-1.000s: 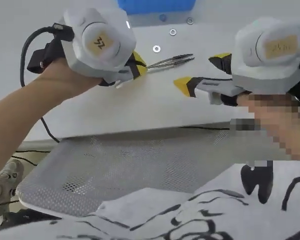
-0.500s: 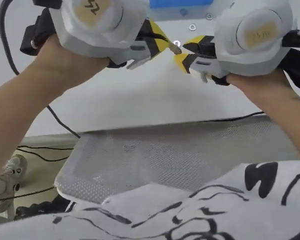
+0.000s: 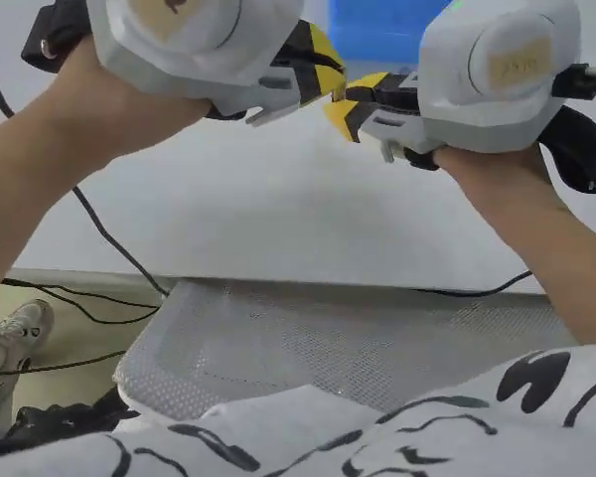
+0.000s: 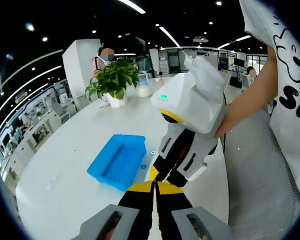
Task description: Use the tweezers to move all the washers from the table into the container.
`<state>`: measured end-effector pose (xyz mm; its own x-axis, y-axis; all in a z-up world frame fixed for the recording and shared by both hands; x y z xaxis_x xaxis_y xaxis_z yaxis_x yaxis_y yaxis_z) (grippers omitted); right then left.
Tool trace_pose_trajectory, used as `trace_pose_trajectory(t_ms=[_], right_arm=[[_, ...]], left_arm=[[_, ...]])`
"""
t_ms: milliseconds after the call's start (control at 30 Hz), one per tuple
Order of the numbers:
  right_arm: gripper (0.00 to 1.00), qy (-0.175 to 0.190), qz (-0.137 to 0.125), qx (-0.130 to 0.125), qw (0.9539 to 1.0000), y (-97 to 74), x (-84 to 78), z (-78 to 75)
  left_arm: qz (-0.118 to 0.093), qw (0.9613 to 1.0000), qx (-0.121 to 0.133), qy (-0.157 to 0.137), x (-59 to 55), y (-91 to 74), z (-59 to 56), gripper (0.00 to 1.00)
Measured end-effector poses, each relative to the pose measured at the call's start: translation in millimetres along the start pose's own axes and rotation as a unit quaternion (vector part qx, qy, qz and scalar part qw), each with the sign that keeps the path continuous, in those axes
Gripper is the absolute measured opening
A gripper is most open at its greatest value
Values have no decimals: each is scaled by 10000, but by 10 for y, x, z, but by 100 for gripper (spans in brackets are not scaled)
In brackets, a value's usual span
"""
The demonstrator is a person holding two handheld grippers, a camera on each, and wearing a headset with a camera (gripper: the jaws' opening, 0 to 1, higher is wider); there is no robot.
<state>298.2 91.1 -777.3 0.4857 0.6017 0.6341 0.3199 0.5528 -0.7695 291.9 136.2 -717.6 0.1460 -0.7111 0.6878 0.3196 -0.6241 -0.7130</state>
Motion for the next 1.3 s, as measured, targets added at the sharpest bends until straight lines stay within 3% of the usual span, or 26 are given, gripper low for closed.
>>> trace_pose_trajectory(t_ms=[167,467,700,1033,1300], right_arm=[[9,248,-114,12,9996,92,2,-160],[8,121,-146,68,9998,150,54,-238],[8,146,-139,194,9996,202,49,-231],[8,52,-184,66,9998,197,59,-301],[8,-50,-57,95,9999,221,35,-315]], left_arm=[[81,9999,34,88,10,106,110,0],[193,9998,55,95,65,202,255,0],[288,9995,9,95,31,224,276,0],[227,9994,57,246,43,249,289,0],[316,9993,14,206,41,285,297,0]])
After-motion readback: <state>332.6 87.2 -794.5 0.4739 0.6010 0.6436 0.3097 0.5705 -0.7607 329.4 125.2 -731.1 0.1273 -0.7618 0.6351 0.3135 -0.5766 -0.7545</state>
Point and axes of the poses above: the centre of the closed fingertips' face, and the gripper's own axes: y roughly forward along the fingers, z roughly to its left, x roughly out of its top, the point moved 4 cm from there along -y, roughly backward along the fingers, and after that the axes turned 9 degrees about z, right-handed, at the moved point
